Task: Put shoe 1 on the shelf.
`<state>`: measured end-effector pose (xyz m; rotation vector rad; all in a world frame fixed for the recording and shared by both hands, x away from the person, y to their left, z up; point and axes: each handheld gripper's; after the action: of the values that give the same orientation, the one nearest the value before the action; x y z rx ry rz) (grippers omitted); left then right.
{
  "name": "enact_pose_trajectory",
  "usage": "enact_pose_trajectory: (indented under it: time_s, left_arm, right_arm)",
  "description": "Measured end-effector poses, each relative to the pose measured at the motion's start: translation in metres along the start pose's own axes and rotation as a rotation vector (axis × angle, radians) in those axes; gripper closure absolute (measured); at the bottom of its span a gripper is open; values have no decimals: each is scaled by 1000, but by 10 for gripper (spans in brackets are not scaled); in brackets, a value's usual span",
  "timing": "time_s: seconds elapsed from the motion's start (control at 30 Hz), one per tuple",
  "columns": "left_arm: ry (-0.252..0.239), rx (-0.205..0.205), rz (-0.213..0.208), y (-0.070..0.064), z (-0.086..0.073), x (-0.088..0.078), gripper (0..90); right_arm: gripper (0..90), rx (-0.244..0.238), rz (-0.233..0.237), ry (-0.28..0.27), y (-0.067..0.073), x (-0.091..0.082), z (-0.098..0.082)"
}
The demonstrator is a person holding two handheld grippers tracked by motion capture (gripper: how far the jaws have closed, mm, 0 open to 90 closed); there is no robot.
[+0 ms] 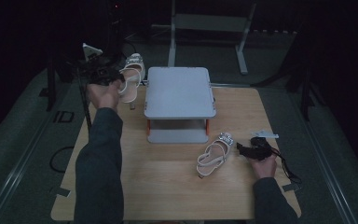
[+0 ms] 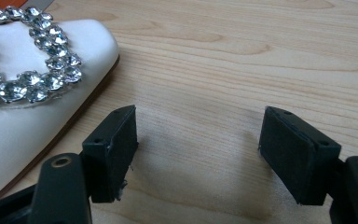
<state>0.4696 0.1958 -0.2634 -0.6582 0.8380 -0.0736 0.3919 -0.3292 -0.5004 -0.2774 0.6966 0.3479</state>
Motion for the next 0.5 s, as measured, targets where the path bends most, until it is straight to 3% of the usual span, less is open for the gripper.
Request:
enact_pose_trajectory:
  time_s: [0.2, 0.5]
  left_arm:
    - [-10, 8, 19, -38, -14, 21, 803]
    - [16, -19, 38, -70, -32, 58, 803]
  right_arm:
    - [276, 0, 0, 0, 0, 0, 0]
    - [276, -3, 0, -1, 0, 0, 0]
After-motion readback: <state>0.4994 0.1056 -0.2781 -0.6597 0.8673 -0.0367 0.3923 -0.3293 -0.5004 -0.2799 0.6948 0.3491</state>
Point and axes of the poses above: each handheld gripper's, and its own axes: x roughly forward along the jaws, z roughly out of its top, y roughly to its left, and after that the axes turned 9 degrees about -x, right-handed
